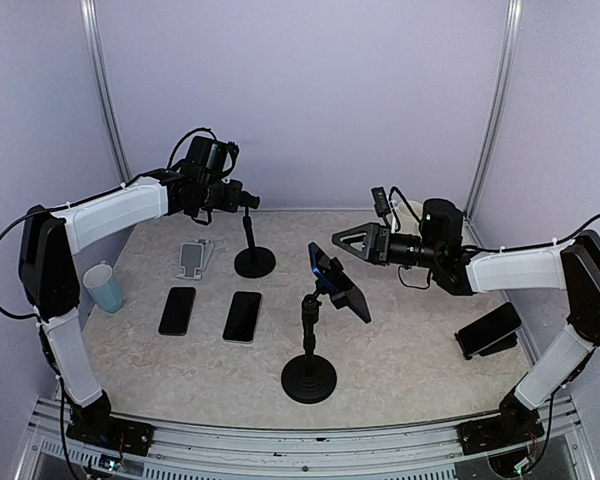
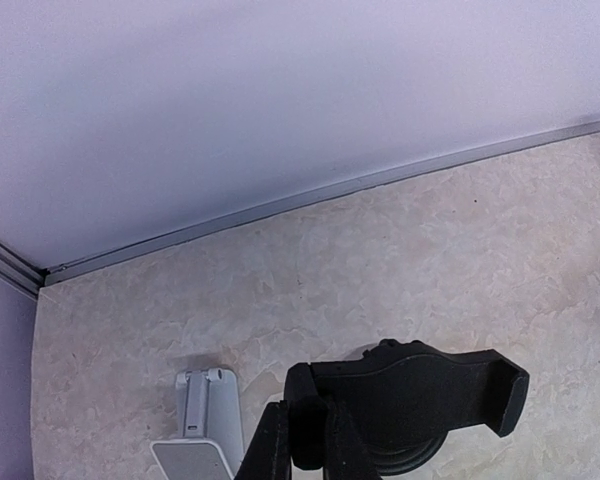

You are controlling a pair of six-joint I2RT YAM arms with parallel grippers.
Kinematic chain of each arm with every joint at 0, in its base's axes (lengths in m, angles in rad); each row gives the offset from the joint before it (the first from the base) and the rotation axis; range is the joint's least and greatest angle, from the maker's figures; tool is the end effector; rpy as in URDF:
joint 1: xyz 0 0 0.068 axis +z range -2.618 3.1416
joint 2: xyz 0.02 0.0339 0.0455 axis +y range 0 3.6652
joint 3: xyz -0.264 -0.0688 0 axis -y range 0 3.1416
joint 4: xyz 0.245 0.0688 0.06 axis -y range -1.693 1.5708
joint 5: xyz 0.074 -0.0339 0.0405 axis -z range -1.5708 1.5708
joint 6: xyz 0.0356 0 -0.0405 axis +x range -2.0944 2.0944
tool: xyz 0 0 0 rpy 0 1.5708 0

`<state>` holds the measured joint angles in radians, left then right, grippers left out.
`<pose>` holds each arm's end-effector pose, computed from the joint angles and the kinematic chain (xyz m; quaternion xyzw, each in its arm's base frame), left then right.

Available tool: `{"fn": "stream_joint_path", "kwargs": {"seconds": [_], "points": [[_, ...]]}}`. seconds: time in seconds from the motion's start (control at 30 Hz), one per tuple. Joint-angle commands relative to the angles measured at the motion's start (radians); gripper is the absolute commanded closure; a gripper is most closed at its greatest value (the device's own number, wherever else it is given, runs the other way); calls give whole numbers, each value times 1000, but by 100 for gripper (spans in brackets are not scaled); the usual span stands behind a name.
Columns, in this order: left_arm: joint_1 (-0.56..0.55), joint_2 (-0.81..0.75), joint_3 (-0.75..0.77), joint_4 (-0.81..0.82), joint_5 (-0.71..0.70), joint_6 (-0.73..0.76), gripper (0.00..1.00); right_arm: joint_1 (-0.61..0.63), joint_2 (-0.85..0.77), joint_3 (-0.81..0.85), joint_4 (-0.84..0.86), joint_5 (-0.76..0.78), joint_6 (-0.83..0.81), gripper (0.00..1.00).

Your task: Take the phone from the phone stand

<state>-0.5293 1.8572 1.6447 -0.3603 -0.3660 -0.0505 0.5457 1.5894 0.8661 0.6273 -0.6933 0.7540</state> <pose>0.3835 -0.2096 0.3156 0.1201 0.8594 0.0186 0.4966 0.2867 0.2007 0.2506 -0.1548 0.7162 0.5829 0.3513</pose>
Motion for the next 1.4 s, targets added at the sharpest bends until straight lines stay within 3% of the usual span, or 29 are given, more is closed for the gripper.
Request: {"fn": "stream_joint_path", "kwargs": {"seconds": [0.0, 0.13, 0.27, 0.67, 0.77, 0.93, 1.37], "points": [[9, -7, 56, 20, -21, 4, 97, -9, 10, -10, 34, -11, 5, 0], [9, 10, 83, -17, -14, -9, 81, -9, 7, -4, 21, -11, -5, 0], [11, 12, 92, -28, 13, -22, 58, -10, -2, 15, -20, -7, -30, 0], [6, -103, 73, -30, 76, -48, 20, -28, -40, 8, -52, -10, -47, 0], [-7, -151, 48, -27, 78, -59, 2, -35, -50, 10, -69, -18, -55, 0], [-44, -248, -33, -23, 84, -80, 1, -53, -74, 8, -106, -30, -72, 0], [-276, -521, -466, -31, -29, -216, 1, -106, -154, -42, -175, -50, -107, 0]]}}
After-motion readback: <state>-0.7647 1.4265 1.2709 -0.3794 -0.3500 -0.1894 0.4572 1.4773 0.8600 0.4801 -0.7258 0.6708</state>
